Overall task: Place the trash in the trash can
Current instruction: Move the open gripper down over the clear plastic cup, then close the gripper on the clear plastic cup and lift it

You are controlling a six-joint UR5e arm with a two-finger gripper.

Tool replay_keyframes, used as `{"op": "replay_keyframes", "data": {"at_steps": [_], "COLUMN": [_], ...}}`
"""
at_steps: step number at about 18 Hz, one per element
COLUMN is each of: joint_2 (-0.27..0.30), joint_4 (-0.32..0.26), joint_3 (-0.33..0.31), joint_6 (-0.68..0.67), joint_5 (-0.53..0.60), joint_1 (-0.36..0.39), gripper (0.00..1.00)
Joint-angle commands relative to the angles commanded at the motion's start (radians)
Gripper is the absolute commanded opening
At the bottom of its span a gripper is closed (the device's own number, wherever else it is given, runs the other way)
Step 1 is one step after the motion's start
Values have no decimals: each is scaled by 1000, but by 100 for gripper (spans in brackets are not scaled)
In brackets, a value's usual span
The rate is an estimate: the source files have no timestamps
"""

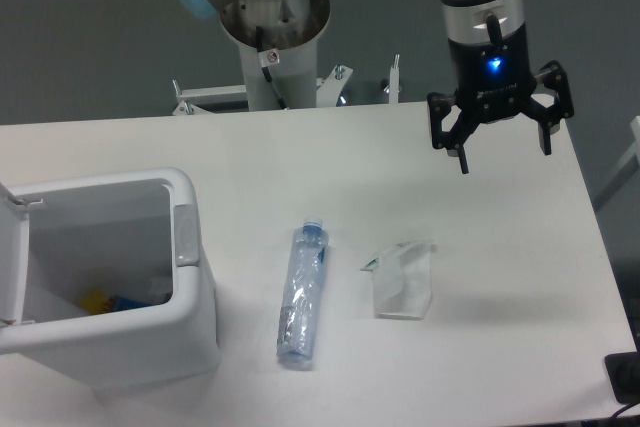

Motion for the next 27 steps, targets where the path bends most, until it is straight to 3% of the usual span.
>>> {"op": "replay_keyframes", "data": {"at_steps": [9, 13, 15, 21, 22, 24, 27], "joint_2": [2, -28, -60, -173, -278, -317, -345], "joint_4": [3, 40, 96, 110, 145, 198, 206], "joint_3": [-74, -158, -181, -206, -198, -204, -199], "joint_6": [-2, 0, -3, -29, -31, -34, -34], "joint_5": [6, -5, -6, -5, 0, 0, 0], "joint_1": [-15, -40, -61, -87, -131, -149, -160], "gripper": [100, 100, 100, 100, 100, 100, 100]}}
